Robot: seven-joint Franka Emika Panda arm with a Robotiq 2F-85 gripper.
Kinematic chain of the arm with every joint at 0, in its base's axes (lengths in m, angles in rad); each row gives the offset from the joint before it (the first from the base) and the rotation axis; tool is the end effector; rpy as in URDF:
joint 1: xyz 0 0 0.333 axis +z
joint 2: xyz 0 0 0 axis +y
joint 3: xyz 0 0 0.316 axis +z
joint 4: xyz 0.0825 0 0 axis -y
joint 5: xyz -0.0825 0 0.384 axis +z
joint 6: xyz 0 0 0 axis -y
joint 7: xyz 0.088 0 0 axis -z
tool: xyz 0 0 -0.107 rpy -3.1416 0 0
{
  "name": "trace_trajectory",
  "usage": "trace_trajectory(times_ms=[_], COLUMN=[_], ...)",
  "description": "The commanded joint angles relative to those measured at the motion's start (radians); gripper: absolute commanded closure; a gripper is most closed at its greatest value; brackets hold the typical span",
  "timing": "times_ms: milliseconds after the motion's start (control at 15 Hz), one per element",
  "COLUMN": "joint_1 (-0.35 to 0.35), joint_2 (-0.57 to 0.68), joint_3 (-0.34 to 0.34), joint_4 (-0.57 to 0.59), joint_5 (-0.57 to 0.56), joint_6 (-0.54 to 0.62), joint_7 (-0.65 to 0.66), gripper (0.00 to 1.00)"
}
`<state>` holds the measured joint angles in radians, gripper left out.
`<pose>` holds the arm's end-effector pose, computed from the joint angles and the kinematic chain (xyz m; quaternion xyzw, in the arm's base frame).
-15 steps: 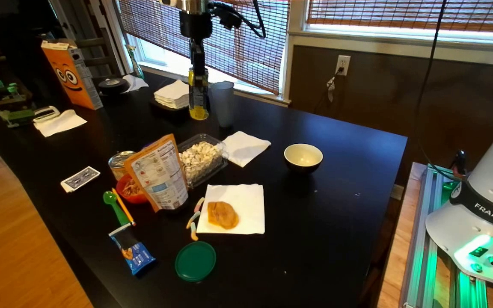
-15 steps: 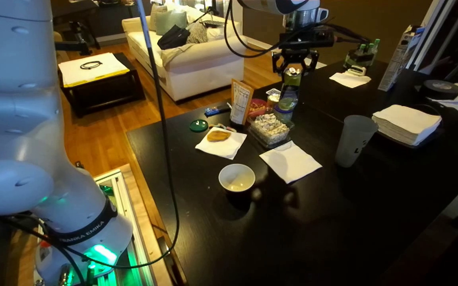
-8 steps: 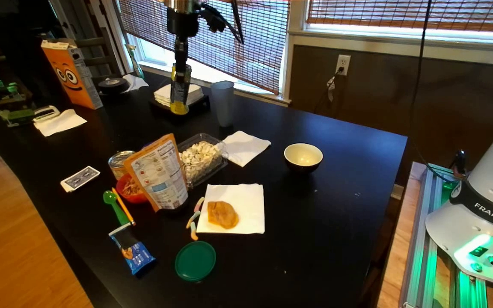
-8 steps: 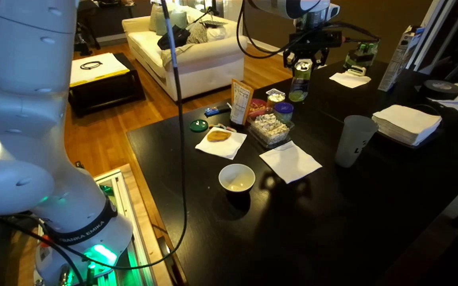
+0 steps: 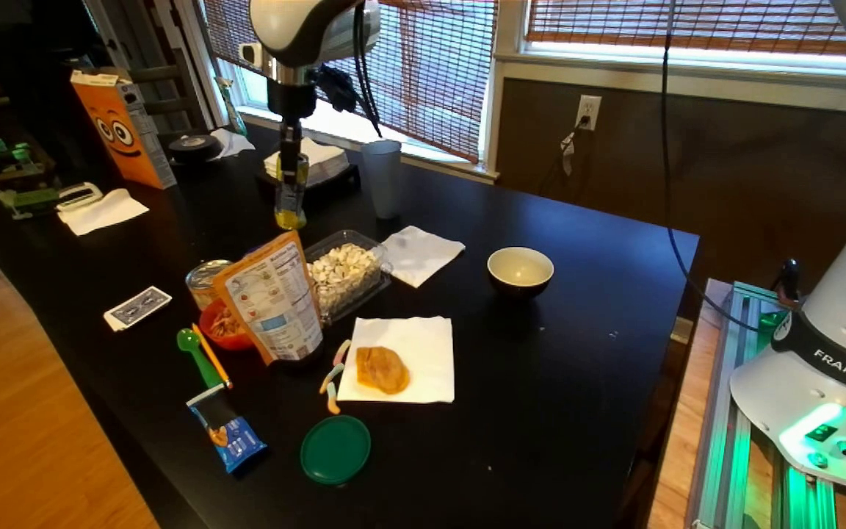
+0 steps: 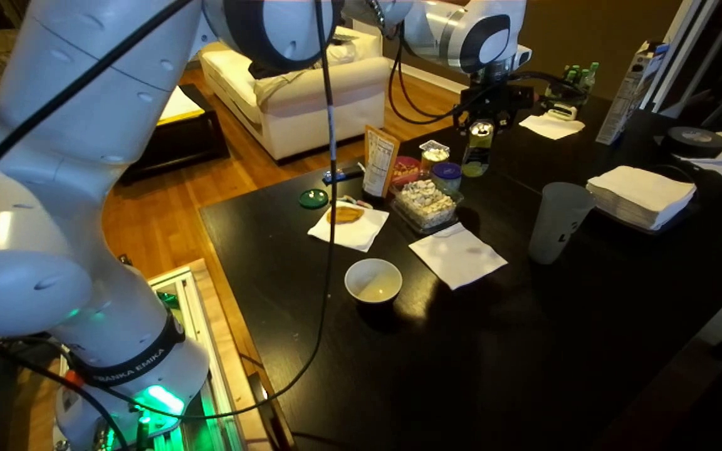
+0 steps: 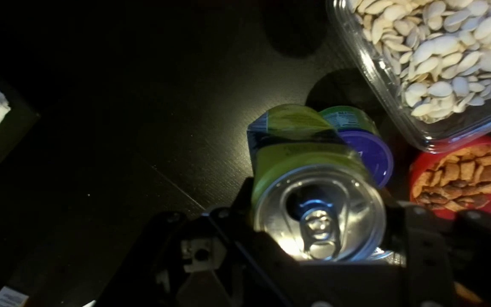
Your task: Move the can to the left
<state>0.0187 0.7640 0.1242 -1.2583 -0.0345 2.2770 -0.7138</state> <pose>0.7674 0.0829 0.3323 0.9070 0.3997 0.1317 0.0117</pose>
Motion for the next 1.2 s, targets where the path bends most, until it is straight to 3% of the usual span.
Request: trace_trajectory(times_ms=[0, 400, 467, 1133], joint_1=[-0.002, -0.009, -0.008, 0.049], joint_2=[0.020, 0.019, 0.019, 0.062], joint_3=[0.010, 0.011, 0.012, -0.048], joint_4=[0.016, 0.013, 0.013, 0.088], joint_5=[-0.012, -0.011, -0.011, -0.122], joint_6=[-0.002, -0.002, -0.002, -0.144], joint_7=[0.007, 0.006, 0.006, 0.072], gripper=[0.43, 0.43, 0.68, 0.68])
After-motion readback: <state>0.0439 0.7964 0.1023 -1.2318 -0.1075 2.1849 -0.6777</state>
